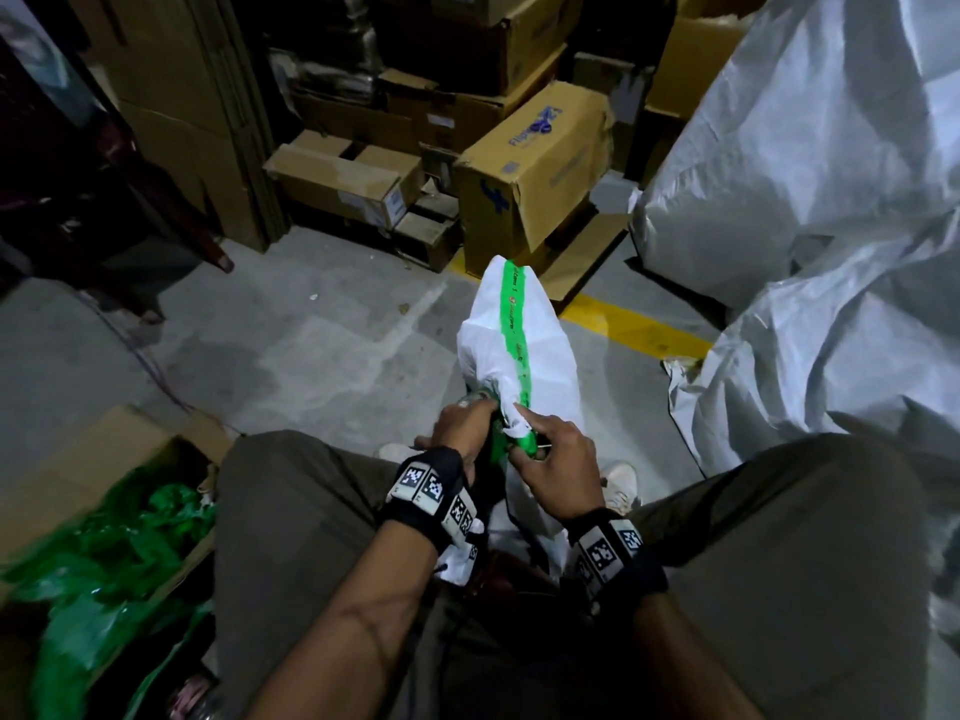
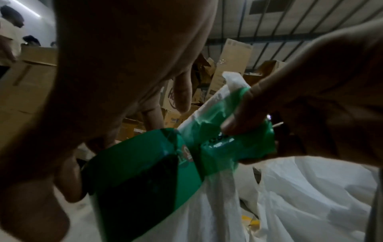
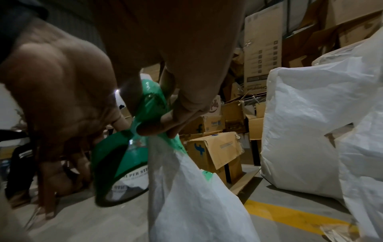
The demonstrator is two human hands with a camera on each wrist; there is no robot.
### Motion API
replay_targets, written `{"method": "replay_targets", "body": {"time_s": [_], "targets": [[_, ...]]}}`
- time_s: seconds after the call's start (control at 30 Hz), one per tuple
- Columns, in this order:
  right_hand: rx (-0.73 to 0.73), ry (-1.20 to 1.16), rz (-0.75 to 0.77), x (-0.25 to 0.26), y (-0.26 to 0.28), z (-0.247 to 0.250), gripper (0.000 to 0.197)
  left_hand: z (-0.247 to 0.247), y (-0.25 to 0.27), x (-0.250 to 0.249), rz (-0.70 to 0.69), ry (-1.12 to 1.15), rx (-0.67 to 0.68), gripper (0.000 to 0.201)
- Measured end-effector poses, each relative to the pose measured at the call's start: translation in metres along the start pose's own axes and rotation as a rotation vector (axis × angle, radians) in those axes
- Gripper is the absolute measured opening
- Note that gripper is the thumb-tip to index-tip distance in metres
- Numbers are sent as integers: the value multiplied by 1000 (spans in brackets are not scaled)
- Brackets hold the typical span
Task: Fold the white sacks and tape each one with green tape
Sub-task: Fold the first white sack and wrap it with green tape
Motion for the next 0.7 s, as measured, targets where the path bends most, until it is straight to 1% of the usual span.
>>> {"method": "replay_targets", "body": {"time_s": [0.03,0.07,0.13,0.17,0.2,0.23,0.27,0.33,0.37,0.4,0.47,0.5,0.53,0.6,0.63,0.7], "targets": [[12,0,-1,0,0,0,54,2,2,-1,-9,-23,15,40],[21,8,3,0,1,1,52,4,2,-3,-29,-64,24,35],[24,39,13,-1,1,8,46,7,7,-7,-16,-215,20,17],[12,53,21,-1,1,12,43,9,8,-8,3,-320,16,14],[-9,71,34,-2,0,17,40,9,10,-9,2,-430,22,19],[-34,92,42,-3,-1,21,39,9,8,-8,-30,-537,40,32],[-60,113,48,-5,-3,26,40,7,9,-8,-93,-629,56,47],[-98,146,60,-9,-5,34,42,-2,13,-9,-289,-739,71,75],[-105,156,70,-10,-6,38,43,-8,15,-13,-408,-787,73,83],[-105,161,86,-10,-7,41,43,-16,19,-20,-542,-847,83,84],[-117,153,125,-7,-6,46,41,-31,22,-37,-803,-1000,125,72],[-133,146,135,-6,-5,50,38,-37,18,-45,-881,-1051,167,61],[-157,132,135,-5,-5,54,34,-42,16,-53,-917,-1094,212,48],[-220,57,113,-6,-6,65,29,-49,17,-70,-880,-1197,255,24],[-252,-12,92,-9,-7,71,32,-52,18,-79,-845,-1241,251,18],[-323,-159,29,-15,-10,82,41,-56,16,-96,-822,-1295,211,18]]}}
Point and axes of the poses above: each hand's wrist, its own y-axis away from the middle knuckle, its own z-axis out of the back of the hand, x = y × z, the point moved 4 cm from there along -y, towards the middle knuckle, and after that the axes turned 13 degrees about x, right-handed, at the moved point
